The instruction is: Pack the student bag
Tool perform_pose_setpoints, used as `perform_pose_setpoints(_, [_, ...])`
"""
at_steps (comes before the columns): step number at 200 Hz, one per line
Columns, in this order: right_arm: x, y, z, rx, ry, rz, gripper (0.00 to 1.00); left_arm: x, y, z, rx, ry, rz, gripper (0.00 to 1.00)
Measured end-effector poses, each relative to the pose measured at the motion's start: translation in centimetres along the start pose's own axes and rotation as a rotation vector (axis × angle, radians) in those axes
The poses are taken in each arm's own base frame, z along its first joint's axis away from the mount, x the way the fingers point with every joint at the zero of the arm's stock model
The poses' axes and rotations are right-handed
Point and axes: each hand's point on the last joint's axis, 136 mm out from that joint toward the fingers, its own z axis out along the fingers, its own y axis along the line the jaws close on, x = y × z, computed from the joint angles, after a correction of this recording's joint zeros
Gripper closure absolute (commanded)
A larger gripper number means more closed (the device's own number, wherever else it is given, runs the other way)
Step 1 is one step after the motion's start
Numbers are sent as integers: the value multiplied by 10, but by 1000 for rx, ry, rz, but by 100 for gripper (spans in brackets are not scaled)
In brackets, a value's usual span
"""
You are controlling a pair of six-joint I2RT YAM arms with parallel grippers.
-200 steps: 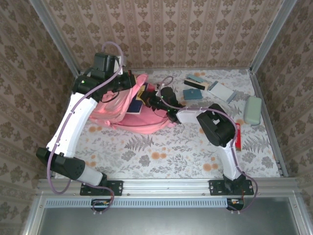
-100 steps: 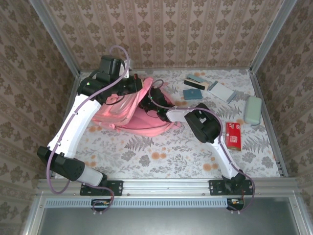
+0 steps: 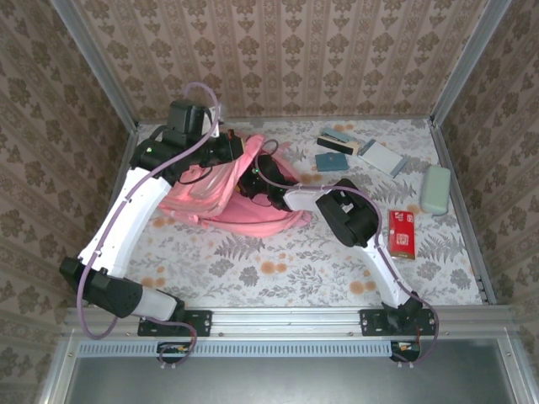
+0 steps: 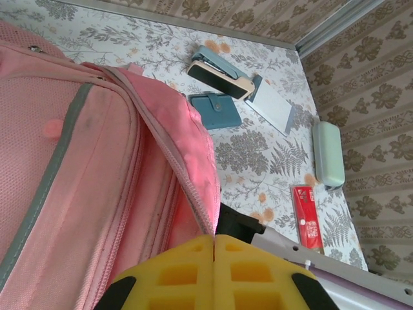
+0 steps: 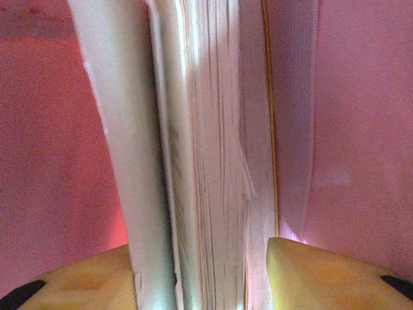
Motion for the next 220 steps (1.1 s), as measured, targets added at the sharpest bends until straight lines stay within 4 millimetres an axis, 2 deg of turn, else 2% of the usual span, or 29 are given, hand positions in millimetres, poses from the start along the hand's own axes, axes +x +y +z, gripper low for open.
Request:
perform_pose_setpoints(21, [2,1,-9,18,3,-21,59,1,-1,0,7,3,-2,100])
perform_pose_setpoints(43, [4,-2,-14,32,5,-30,73,-1,0,0,10,-2,-4,100])
perform_pose_setpoints(59, [5,-5,-15,37,11,-35,88,-1,-1,0,13,-2,-5,100])
perform_pose_setpoints(77, [7,-4,-15,35,20,-30,97,-1,-1,0,16,0,-5,100])
perform_pose_setpoints(99, [7,-2,-12,31,28,-31,97,0,-2,0,22,3,-5,100])
perform_pose_setpoints(139, [5,7,5,5,43,-39,91,0,-3,0,29,4,-4,100])
perform_pose_setpoints(165, [7,0,4,20,50,-40,87,0,-4,0,30,4,-4,100])
perform_pose_setpoints(195, [10,-19,-16,76,53,-50,81,1,0,1,23,8,-10,100])
perform_pose_setpoints(220, [8,-12,-45,98,47,-90,77,0,7,2,18,10,-24,100])
